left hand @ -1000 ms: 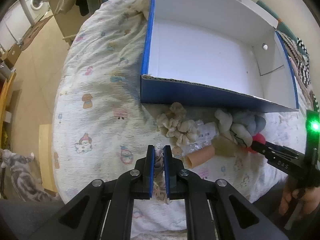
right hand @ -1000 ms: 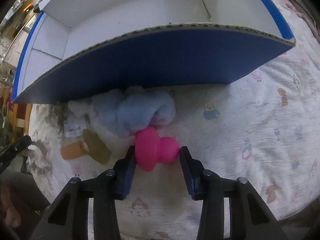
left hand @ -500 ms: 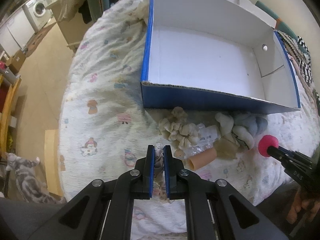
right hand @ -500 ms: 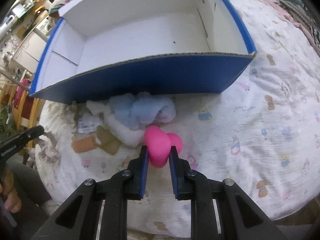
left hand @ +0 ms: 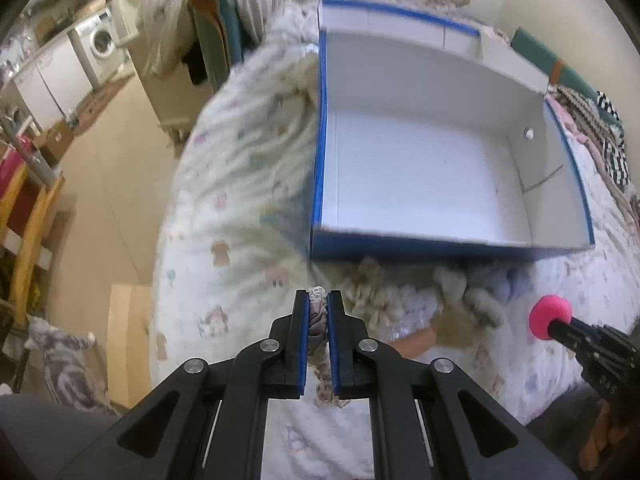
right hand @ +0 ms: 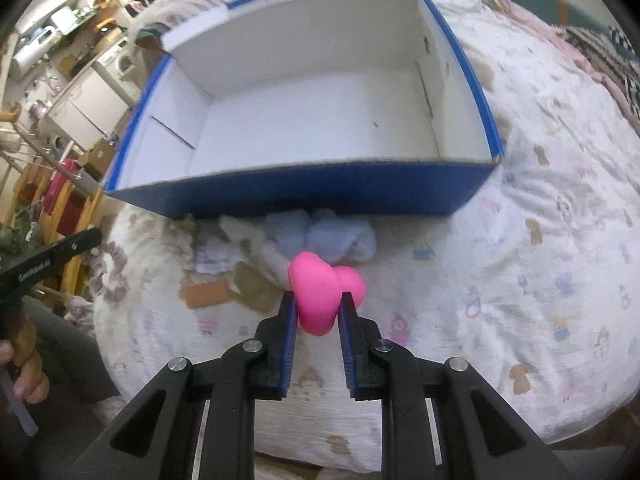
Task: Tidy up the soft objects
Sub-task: 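Carry scrunchie and pink toy into the box and open both tools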
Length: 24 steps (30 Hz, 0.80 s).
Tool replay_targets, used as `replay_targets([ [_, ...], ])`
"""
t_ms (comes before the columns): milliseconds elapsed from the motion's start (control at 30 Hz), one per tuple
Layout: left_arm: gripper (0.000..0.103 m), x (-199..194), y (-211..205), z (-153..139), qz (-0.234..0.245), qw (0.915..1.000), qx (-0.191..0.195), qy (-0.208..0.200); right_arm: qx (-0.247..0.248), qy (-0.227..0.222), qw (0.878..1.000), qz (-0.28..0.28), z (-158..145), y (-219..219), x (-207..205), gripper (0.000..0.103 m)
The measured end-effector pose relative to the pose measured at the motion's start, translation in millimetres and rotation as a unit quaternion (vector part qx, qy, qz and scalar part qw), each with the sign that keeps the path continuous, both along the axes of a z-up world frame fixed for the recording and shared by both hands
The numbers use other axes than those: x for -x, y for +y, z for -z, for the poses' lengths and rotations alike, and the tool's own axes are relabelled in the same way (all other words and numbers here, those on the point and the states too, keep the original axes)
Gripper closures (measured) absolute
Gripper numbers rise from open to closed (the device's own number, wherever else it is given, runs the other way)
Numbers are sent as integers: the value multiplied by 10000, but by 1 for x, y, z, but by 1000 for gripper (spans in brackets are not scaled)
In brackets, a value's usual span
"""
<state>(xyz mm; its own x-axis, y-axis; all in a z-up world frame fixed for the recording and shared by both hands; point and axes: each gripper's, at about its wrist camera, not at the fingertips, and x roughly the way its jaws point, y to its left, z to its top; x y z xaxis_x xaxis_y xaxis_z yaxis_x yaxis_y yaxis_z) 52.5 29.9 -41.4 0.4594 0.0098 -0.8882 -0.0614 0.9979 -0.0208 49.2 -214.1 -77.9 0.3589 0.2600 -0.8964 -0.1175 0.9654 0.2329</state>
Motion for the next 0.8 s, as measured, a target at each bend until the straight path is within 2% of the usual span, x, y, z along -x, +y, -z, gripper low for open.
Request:
replay_targets([
  [267, 95, 3, -9, -28, 96, 9986, -194, -485, -166, -586, 9980, -155, -31, 7, 6, 81],
  [467, 95, 2, -10, -58, 69, 9956, -198, -915, -326, -895, 9954, -101, -46, 5, 3, 81],
  [800, 95, -13, -28, -87, 430, 9900, -360, -1292, -453, -1426, 9887, -98, -76, 3, -8, 81],
])
